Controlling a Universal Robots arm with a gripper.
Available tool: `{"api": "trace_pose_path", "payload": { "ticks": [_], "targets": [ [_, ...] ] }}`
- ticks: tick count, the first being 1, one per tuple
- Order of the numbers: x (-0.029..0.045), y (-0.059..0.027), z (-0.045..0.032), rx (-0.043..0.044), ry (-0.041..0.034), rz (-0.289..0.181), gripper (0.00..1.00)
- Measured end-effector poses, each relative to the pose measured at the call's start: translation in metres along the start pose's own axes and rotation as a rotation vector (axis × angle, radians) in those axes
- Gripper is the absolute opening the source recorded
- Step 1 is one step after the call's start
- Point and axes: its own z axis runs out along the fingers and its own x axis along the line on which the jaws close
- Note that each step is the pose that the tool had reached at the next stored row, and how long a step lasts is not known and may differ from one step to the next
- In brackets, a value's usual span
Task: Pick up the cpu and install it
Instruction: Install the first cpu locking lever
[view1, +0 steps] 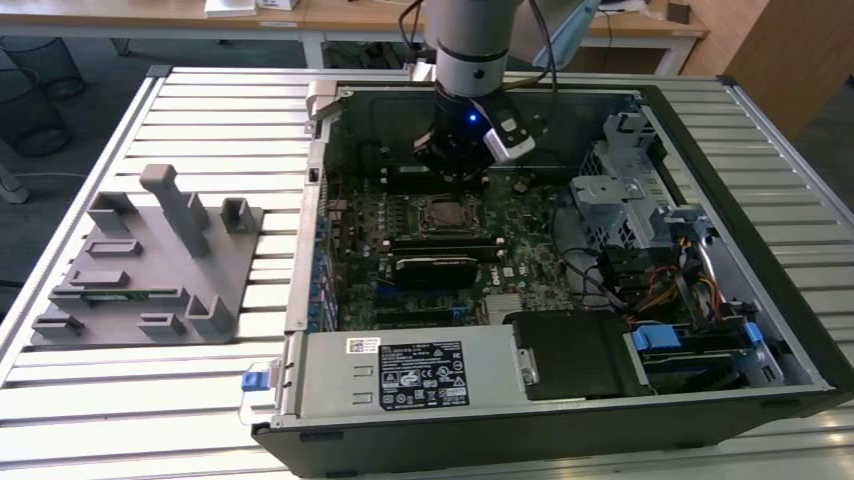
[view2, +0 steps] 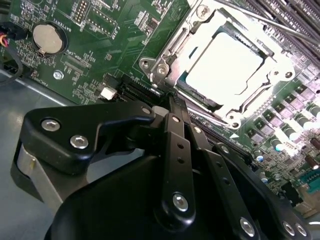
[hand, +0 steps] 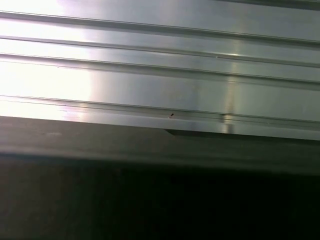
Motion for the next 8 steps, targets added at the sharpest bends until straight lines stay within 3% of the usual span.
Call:
{"api": "trace_pose_path", "payload": {
  "ticks": [8],
  "targets": [
    [-0.0004, -0.0002, 0.0034, 0.0375, 0.0025, -0.001, 0.11]
  ]
}}
